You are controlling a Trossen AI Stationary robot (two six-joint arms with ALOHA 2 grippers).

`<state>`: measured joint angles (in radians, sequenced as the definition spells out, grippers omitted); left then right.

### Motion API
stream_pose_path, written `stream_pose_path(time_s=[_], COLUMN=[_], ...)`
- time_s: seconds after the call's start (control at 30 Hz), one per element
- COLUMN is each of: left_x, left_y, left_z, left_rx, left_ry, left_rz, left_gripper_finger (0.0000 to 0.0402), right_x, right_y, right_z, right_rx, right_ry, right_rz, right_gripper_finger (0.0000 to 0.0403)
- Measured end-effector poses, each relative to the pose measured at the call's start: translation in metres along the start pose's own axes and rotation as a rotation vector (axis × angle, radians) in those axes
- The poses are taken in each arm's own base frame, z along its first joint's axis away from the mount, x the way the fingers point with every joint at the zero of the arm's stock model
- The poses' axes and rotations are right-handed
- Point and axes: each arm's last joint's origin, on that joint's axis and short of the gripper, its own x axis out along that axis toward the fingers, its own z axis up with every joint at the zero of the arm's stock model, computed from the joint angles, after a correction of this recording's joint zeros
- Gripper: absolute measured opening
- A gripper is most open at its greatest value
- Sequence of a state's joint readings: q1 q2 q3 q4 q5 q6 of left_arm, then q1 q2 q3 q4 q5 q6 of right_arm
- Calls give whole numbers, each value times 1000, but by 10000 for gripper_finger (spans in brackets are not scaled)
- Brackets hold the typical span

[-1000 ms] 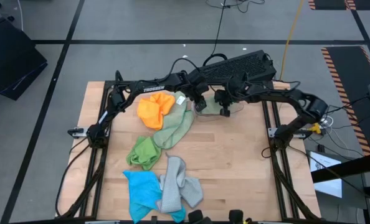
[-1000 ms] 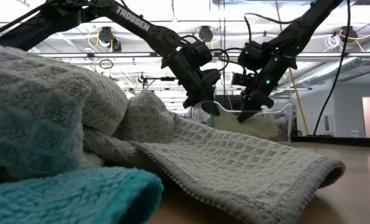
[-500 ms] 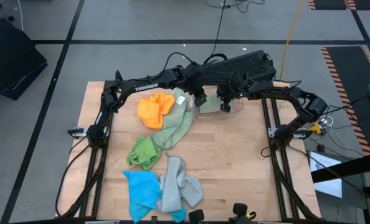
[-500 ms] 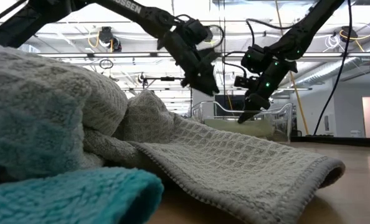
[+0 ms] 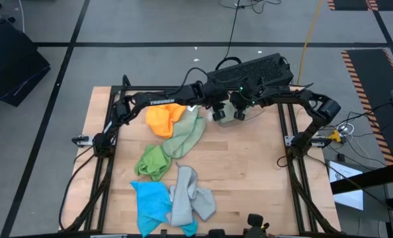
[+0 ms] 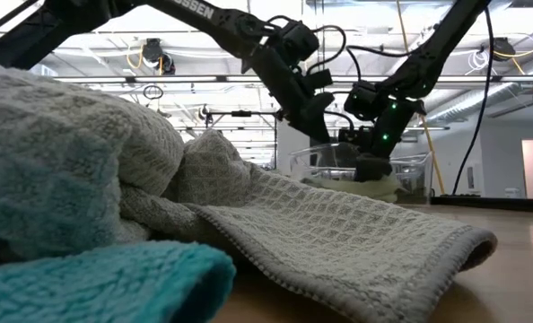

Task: Fold microfiber towels
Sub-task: Put the folded light green microfiber towel into the transparent bin

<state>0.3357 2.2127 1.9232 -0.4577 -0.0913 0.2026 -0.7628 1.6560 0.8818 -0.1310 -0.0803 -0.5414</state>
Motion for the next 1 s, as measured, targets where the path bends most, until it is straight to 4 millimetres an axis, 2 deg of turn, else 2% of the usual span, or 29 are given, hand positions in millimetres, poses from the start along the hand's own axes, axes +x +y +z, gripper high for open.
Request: stream_pose_path(time_s=[0.2, 0.43, 0.53, 0.73, 0.9, 1.0], left_x=[-7, -33, -40, -41, -41, -41], left_y=[1, 8, 8, 0, -2, 3], left_z=[2, 9, 8, 9, 5, -3], left_rx=[2, -34, -40, -61, -92, -130], left_ry=[5, 22, 43, 50, 91, 170], left_rz=[6, 15, 10, -5, 2, 79], left_gripper_finger=[60, 14, 4, 19, 5, 7], right_x=[-16, -53, -63, -56, -36, -26], right_y=[1, 9, 19, 43, 45, 46], right_z=[4, 16, 20, 35, 37, 34], right_rx=[40, 298, 351, 338, 373, 374], right_ry=[-18, -86, -86, -127, -121, -87], right_rz=[-7, -8, 28, 125, 134, 137], right_gripper_finger=[0, 0, 0, 0, 0, 0])
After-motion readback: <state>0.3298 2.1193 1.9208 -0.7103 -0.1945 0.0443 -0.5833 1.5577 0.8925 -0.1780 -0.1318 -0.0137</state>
